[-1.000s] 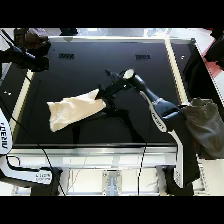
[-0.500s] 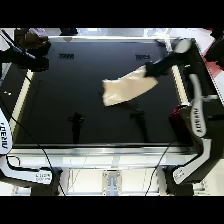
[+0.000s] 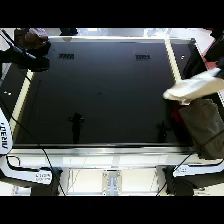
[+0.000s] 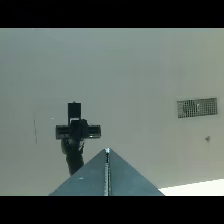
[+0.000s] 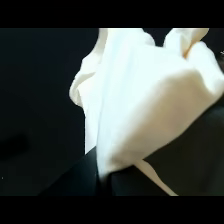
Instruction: Fold the shirts.
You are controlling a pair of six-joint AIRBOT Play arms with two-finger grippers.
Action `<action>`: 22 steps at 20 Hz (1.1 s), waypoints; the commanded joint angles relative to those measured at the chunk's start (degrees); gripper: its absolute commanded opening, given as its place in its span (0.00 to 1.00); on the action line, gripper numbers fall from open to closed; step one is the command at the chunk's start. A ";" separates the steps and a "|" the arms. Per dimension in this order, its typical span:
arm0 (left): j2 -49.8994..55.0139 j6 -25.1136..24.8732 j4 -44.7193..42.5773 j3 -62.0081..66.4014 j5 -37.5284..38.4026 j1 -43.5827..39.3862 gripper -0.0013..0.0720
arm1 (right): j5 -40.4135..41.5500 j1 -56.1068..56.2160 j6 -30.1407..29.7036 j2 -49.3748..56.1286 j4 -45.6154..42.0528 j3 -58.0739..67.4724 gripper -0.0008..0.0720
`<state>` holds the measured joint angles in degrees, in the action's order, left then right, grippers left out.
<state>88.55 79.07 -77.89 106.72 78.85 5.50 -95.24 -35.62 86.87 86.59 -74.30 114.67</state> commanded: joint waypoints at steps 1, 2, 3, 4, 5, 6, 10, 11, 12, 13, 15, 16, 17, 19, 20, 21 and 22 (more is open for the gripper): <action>0.02 0.22 0.02 -0.02 -0.02 -0.15 0.03 | -4.13 -9.79 -2.16 -5.25 0.70 -0.76 0.03; 0.02 0.22 0.00 -0.02 0.11 -0.15 0.03 | -4.17 -11.69 -2.32 -6.78 0.63 -0.76 0.03; 0.02 0.22 0.00 -0.02 0.15 -0.15 0.03 | -4.72 -13.53 -2.49 -8.11 0.52 -0.76 0.03; 0.02 0.22 0.00 -0.02 0.15 -0.15 0.03 | -5.68 -15.61 -2.51 -9.33 0.52 -0.81 0.03; 0.02 0.22 0.00 -0.02 0.15 -0.15 0.03 | -6.43 -17.68 -2.56 -10.51 0.52 -0.98 0.03; 0.02 0.22 0.00 -0.02 0.15 -0.15 0.03 | -6.54 -19.58 -2.58 -11.78 0.50 -1.84 0.03; 0.02 0.20 -0.02 -0.02 0.15 -0.15 0.03 | -6.29 -26.14 -3.02 -17.55 0.07 -11.85 0.03; 0.02 0.20 0.00 -0.02 0.15 -0.13 0.03 | -5.31 -26.91 -3.08 -19.04 0.00 -15.67 0.03; 0.04 0.20 0.00 -0.02 0.13 -0.15 0.03 | -4.28 -27.10 -3.26 -20.20 -0.44 -19.96 0.03; 0.04 0.20 0.00 -0.02 0.13 -0.15 0.03 | -4.22 -27.06 -4.15 -20.81 -0.76 -24.04 0.03; 0.04 0.22 0.00 -0.02 0.17 -0.15 0.03 | -5.33 -27.06 -4.15 -20.94 -0.59 -30.47 0.33; 0.04 0.20 0.00 -0.02 0.17 -0.15 0.03 | -6.29 -27.06 -4.15 -20.94 -0.66 -32.28 0.47; 0.04 0.22 0.02 -0.02 0.17 -0.15 0.03 | -7.52 -27.06 -4.13 -20.94 -0.79 -32.81 0.49; 0.04 0.22 0.00 -0.02 0.17 -0.15 0.03 | -8.92 -27.06 -3.89 -21.33 -0.68 -30.64 0.49; 0.04 0.20 0.00 -0.02 0.17 -0.15 0.03 | -8.74 -27.08 -3.32 -21.55 -0.20 -28.13 0.49; 0.04 0.22 0.00 -0.02 0.15 -0.15 0.03 | -8.33 -27.06 -3.32 -21.57 1.18 -25.20 0.49; 0.04 0.20 -0.02 -0.02 0.15 -0.13 0.03 | -7.02 -27.06 -2.78 -21.57 4.11 -21.99 0.49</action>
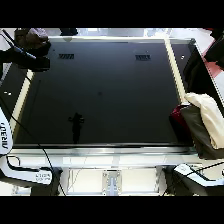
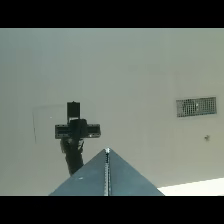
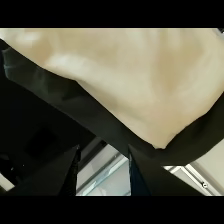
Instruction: Fold the shirts.
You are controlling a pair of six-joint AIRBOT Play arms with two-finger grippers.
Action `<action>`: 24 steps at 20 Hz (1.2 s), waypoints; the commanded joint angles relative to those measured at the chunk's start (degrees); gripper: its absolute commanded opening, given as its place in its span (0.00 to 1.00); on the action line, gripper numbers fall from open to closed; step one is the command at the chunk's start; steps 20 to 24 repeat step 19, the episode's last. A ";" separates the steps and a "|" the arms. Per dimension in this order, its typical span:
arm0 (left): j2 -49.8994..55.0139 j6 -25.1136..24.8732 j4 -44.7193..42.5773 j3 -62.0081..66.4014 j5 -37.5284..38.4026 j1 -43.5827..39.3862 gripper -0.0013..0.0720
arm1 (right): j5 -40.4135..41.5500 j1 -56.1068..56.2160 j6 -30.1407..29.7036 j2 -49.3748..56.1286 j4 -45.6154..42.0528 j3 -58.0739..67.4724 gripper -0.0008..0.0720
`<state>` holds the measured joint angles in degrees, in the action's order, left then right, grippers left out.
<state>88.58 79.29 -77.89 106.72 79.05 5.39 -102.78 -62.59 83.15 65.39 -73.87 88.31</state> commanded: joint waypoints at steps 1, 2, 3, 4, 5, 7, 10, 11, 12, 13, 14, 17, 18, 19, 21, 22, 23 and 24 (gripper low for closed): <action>0.04 0.00 -0.02 -0.02 -0.04 -0.04 0.03 | 1.92 0.04 1.42 -0.39 8.90 7.61 0.49; 0.07 0.00 0.00 -0.02 -0.04 -0.04 0.03 | 2.84 0.63 1.40 -0.39 15.19 10.25 0.48; 0.15 0.00 0.00 -0.02 -0.02 -0.04 0.03 | 4.46 2.12 1.36 -0.46 22.45 12.37 0.48; 0.26 0.04 0.00 -0.02 0.22 -0.04 0.03 | 6.34 4.48 0.92 -0.79 28.89 13.51 0.48; 0.42 0.02 0.04 -0.02 0.22 -0.04 0.03 | 8.02 7.45 -0.22 -1.22 32.92 13.86 0.48; 0.48 0.00 0.02 -0.02 0.20 -0.04 0.03 | 10.78 15.67 -1.90 -1.81 34.84 13.90 0.48; 0.48 0.00 -0.02 -0.02 0.17 -0.02 0.03 | 13.97 29.07 -1.97 -1.42 31.36 13.90 0.48; 0.48 0.00 -0.02 -0.02 0.15 -0.02 0.03 | 15.56 33.35 -1.99 -1.27 28.59 13.90 0.48; 0.48 0.00 -0.02 -0.02 0.15 -0.02 0.03 | 16.87 36.81 -1.95 -1.09 25.88 13.88 0.48; 0.48 0.00 -0.02 -0.02 0.15 -0.02 0.03 | 17.40 40.11 -1.92 -0.94 23.65 13.90 0.48; 0.48 0.00 -0.02 -0.02 0.15 -0.02 0.03 | 17.31 42.84 -1.92 -0.79 22.03 13.90 0.48; 0.48 0.00 -0.02 -0.02 0.15 -0.02 0.03 | 16.65 47.98 -1.92 -0.61 19.63 13.90 0.48; 0.48 0.00 -0.02 -0.02 0.15 -0.02 0.03 | 16.65 48.78 -1.90 -0.61 19.50 13.90 0.48; 0.48 0.00 -0.02 -0.02 0.15 -0.02 0.03 | 16.63 49.29 -1.88 -0.61 19.54 13.90 0.48; 0.48 0.00 -0.02 -0.02 0.15 -0.02 0.03 | 16.63 49.29 -1.88 -0.61 19.54 13.90 0.48; 0.48 0.00 -0.02 -0.02 0.15 -0.02 0.03 | 16.63 49.29 -1.88 -0.61 19.54 13.90 0.48; 0.48 0.00 -0.02 -0.02 0.15 -0.02 0.03 | 16.63 49.29 -1.88 -0.61 19.54 13.90 0.48; 0.48 0.00 -0.02 -0.02 0.15 -0.02 0.03 | 16.63 49.29 -1.88 -0.61 19.54 13.90 0.48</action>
